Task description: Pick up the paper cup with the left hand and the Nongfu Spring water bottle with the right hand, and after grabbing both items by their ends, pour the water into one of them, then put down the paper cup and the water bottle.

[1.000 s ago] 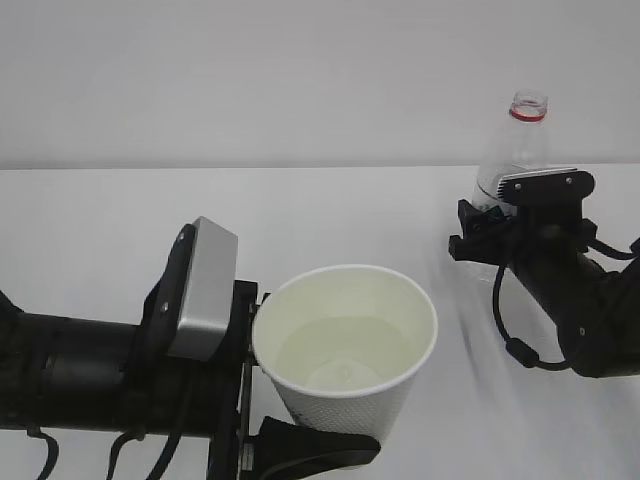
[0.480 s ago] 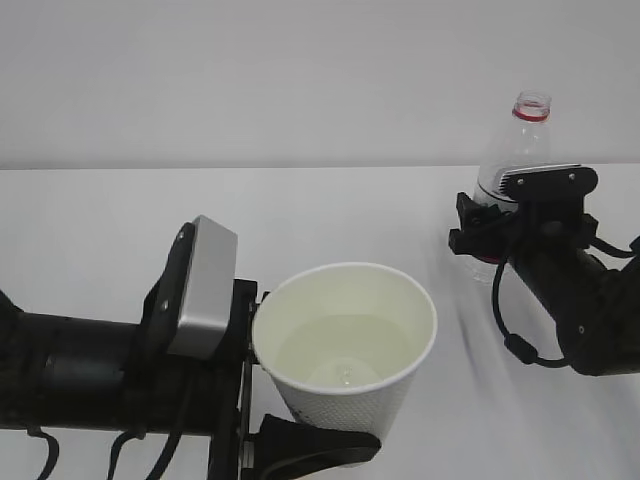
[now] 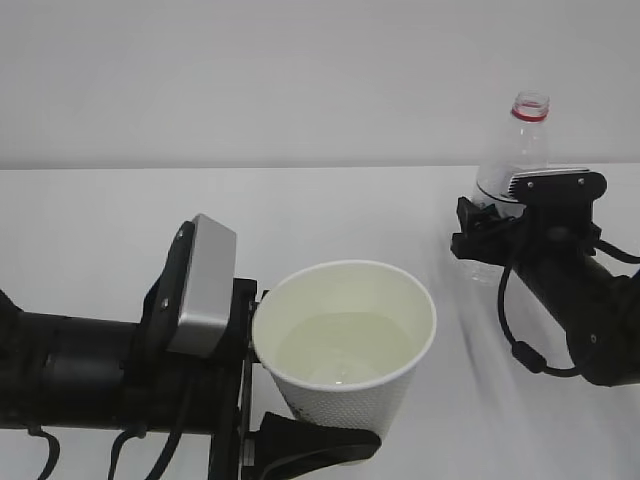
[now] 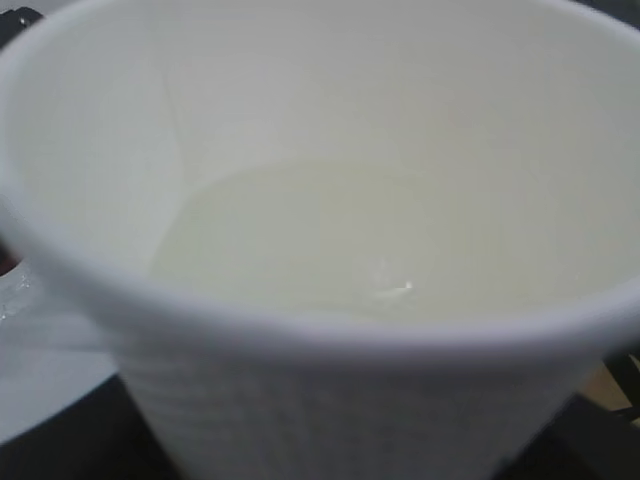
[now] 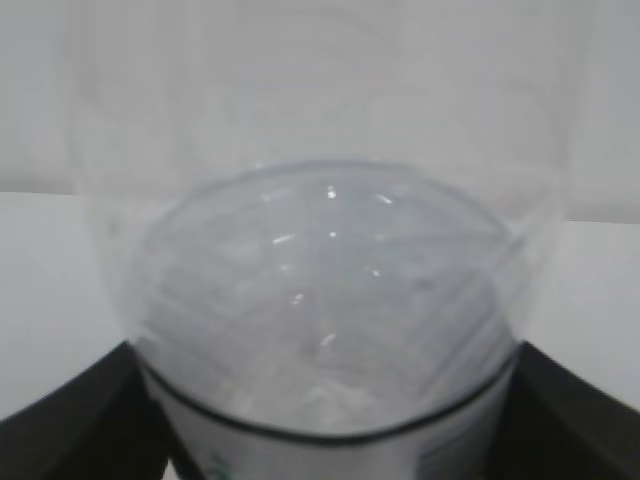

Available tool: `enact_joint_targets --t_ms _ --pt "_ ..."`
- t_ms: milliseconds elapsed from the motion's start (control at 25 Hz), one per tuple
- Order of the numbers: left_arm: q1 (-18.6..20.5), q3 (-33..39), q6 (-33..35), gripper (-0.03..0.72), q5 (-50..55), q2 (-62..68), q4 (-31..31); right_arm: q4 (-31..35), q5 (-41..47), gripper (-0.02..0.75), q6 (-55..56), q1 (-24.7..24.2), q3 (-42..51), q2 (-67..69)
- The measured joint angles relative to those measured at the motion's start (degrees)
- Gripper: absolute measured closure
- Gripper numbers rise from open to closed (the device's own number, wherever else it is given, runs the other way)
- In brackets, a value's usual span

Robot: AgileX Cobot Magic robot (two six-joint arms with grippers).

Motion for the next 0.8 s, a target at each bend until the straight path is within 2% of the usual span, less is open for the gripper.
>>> enact_joint_targets --t_ms 800 --pt "0.00 0.00 0.00 0.153 0.00 0.00 -0.93 -1.00 -0.14 0.129 0.27 0.00 8.51 -8.02"
